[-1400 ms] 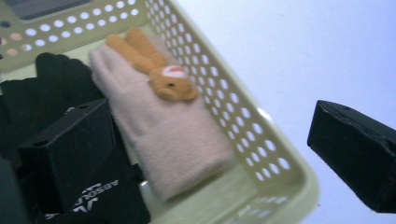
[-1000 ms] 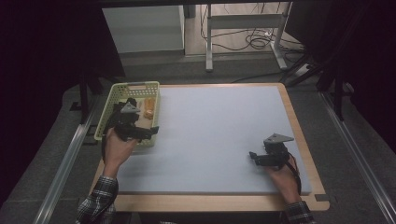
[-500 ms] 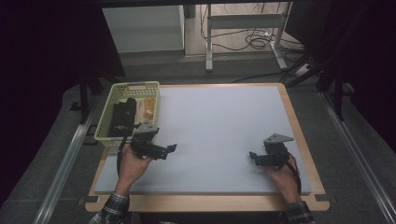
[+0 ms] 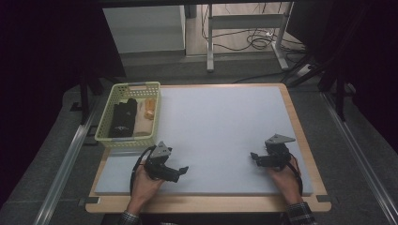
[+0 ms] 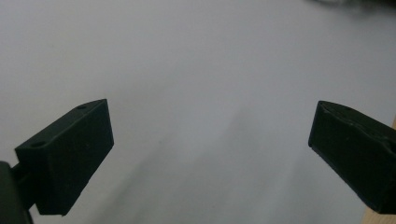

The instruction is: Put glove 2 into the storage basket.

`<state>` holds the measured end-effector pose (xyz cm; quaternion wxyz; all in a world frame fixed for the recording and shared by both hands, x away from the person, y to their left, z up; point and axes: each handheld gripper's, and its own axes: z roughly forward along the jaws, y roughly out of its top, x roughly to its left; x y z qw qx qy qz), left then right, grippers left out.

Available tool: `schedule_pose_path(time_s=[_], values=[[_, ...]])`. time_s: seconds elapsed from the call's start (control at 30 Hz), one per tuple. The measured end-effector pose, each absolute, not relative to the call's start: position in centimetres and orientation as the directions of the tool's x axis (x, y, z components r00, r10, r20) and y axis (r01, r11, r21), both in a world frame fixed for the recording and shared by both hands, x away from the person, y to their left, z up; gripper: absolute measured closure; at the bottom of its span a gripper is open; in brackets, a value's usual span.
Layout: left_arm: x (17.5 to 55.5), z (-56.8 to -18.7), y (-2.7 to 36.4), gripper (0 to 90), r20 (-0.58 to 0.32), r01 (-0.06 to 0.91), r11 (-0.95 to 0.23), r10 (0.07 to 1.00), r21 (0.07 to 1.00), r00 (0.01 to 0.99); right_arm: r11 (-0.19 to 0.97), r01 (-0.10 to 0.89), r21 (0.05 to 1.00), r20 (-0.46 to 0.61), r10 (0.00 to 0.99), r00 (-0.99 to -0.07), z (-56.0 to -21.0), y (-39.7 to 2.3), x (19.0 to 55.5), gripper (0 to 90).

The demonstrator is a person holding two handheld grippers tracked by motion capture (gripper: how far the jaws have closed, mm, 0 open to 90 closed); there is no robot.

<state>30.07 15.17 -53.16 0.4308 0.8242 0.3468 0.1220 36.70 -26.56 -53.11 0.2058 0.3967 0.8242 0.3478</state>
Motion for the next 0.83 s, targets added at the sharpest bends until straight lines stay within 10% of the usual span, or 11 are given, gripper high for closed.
schedule_pose_path(time_s=[0.83], values=[[30.6,-55.0,13.9,0.0,-0.034,0.521,-0.505,0.695,0.688,0.719,0.443,0.512,0.736,-0.061,0.797,-0.601,-53.1,-26.6,36.7,20.7]])
